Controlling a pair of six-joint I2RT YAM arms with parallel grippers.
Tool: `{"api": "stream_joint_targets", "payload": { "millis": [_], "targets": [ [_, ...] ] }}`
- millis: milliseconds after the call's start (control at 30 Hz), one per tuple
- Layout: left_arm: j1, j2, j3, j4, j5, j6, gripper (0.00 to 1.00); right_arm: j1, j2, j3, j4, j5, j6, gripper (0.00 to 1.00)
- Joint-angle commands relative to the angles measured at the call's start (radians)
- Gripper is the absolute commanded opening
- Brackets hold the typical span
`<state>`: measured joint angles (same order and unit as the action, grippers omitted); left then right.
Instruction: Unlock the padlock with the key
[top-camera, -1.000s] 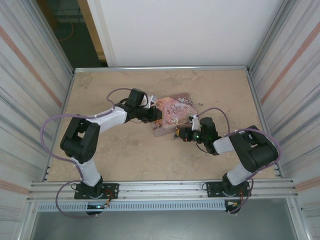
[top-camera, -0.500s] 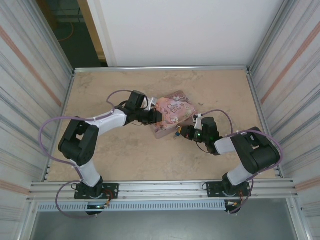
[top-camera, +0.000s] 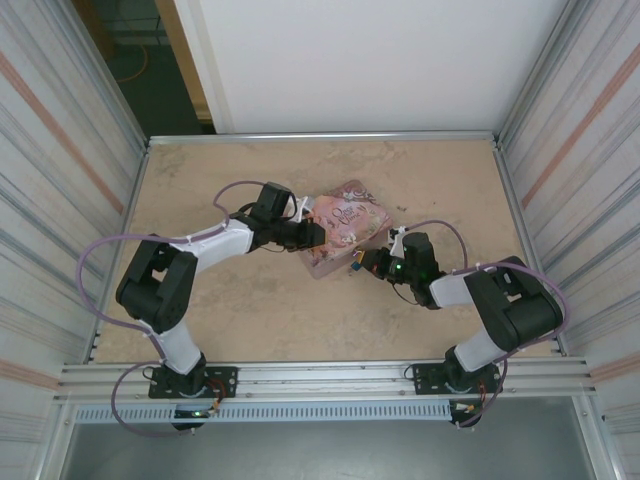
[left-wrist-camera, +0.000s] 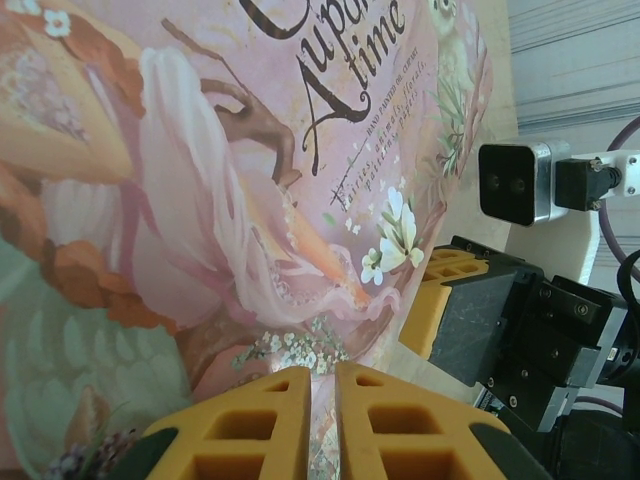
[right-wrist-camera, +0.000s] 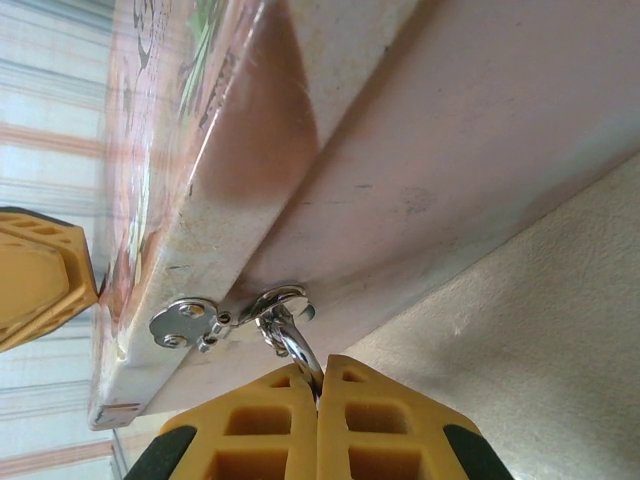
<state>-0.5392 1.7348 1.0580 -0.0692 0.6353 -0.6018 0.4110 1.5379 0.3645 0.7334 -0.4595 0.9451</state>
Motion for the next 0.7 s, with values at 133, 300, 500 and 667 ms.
{"api": "stream_joint_targets", "payload": {
  "millis": [133, 300, 500, 667],
  "targets": [
    [-0.014, 0.006, -0.053, -0.133, -0.035, 0.000, 0.16, -0.008, -0.054, 0.037, 0.037, 0.047, 0.039, 0.02],
    [-0.019, 0.004, -0.053, -0.133, -0.038, -0.001, 0.16, -0.008, -0.061, 0.036, 0.037, 0.059, 0.055, 0.00],
    [-0.024, 0.005, -0.056, -0.132, -0.042, -0.006, 0.16, -0.008, -0.063, 0.036, 0.040, 0.061, 0.075, 0.00],
    [-0.025, 0.004, -0.056, -0.129, -0.042, -0.010, 0.16, -0.008, -0.067, 0.035, 0.039, 0.069, 0.084, 0.00]
  ]
}}
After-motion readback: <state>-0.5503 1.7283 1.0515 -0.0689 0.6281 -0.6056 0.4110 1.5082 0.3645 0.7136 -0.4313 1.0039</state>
